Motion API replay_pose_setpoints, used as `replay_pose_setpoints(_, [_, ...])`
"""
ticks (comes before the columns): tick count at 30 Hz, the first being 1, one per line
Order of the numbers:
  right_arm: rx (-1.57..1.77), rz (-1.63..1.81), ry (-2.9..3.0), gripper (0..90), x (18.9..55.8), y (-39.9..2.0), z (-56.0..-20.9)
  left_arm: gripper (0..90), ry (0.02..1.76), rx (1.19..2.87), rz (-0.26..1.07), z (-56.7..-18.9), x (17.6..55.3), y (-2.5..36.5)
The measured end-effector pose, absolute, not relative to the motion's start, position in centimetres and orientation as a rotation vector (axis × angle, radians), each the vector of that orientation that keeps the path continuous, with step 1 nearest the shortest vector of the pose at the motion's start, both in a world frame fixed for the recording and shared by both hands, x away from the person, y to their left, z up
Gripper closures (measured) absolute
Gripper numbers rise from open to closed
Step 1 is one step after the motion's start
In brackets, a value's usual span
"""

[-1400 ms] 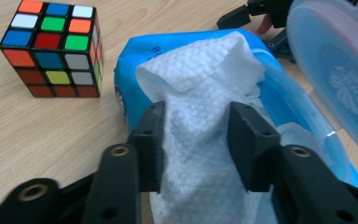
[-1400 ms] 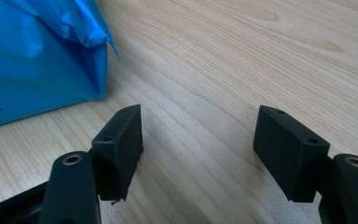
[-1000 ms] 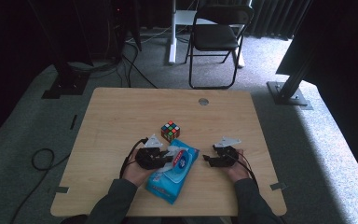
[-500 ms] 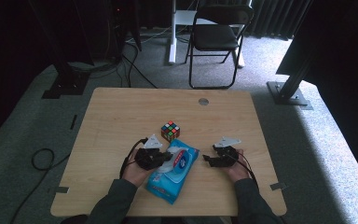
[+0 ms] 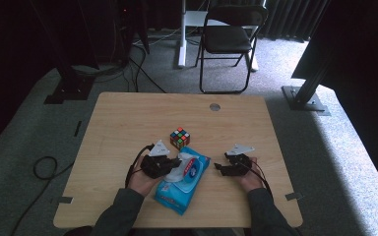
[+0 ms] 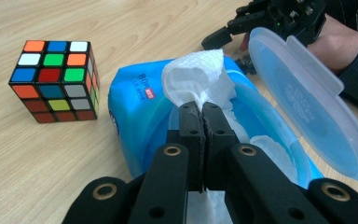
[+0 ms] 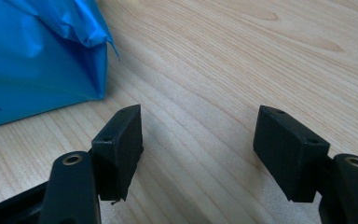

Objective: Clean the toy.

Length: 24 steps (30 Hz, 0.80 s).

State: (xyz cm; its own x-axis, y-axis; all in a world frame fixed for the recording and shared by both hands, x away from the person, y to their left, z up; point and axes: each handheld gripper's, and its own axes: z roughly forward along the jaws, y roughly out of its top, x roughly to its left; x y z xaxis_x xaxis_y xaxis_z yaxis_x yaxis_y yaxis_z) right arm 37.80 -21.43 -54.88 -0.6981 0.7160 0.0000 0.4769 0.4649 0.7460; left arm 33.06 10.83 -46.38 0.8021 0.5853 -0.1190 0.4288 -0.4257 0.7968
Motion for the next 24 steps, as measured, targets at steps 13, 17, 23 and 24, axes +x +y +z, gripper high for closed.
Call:
replay_pose_setpoints(13, [1.015,1.078,2.404,32.4,37.8,-21.4,-54.9,88.7,0.762,2.050,0.261,-45.4,33.1,11.7])
replay_pose_setpoints(17, [1.016,1.077,2.403,32.4,37.8,-21.4,-54.9,88.7,0.764,2.041,0.272,-45.0,33.1,12.0])
replay_pose_setpoints(23, [1.014,1.076,2.404,32.4,37.8,-21.4,-54.9,88.7,0.770,2.029,0.285,-44.7,33.1,12.2])
replay_pose_setpoints(24, [1.014,1.077,2.404,32.5,37.8,-21.4,-54.9,88.7,0.770,2.028,0.286,-44.7,33.1,12.3])
